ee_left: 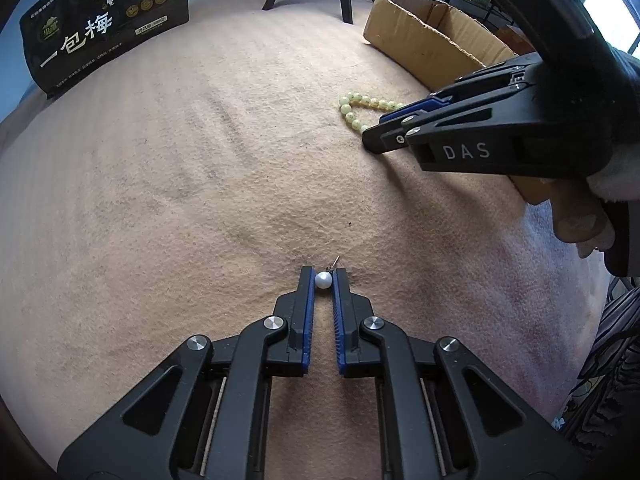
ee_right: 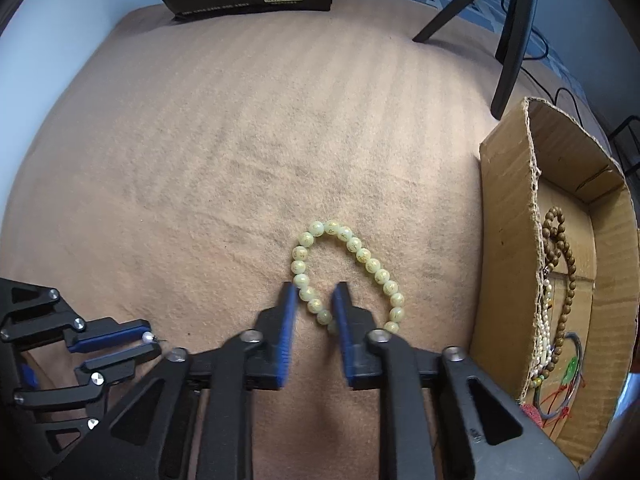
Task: Organize jewelry
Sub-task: 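Close left tool on second pearl earring while right tool closes on yellow bead bracelet, then carry the earring with left tool over the box while right tool carries the bracelet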
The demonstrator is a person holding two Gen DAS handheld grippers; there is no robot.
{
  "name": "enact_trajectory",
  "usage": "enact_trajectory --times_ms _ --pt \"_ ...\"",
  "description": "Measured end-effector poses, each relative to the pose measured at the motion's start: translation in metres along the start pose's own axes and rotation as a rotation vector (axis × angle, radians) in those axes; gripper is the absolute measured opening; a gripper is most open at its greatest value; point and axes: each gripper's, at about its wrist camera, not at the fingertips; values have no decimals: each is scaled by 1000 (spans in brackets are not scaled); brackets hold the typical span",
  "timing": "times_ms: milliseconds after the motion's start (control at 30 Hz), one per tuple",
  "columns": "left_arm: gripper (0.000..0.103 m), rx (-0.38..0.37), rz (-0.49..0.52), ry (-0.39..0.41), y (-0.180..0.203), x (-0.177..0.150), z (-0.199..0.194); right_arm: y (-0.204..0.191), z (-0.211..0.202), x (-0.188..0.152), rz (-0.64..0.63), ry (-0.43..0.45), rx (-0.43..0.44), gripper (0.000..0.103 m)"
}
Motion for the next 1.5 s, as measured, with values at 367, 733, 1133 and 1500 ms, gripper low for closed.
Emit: enact_trajectory --times_ms 367,733,1133,1500 --pt "7 -2 -14 13 -3 -4 -9 4 -20 -6 35 58 17 6" --pt "7 -20 -38 67 1 1 -33 20 -52 -16 92 137 68 6" --pt "7 -57 -39 121 21 11 -54 36 -91 -25 125 230 102 6" --pt "7 -119 -34 186 51 22 -79 68 -132 -49 180 319 105 6"
Point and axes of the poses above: each gripper's, at about its wrist camera, not at the fingertips, and z roughly the way its jaws point, y to its right, x to its top, and after that the axes turned 15 degrees about -z, right-handed
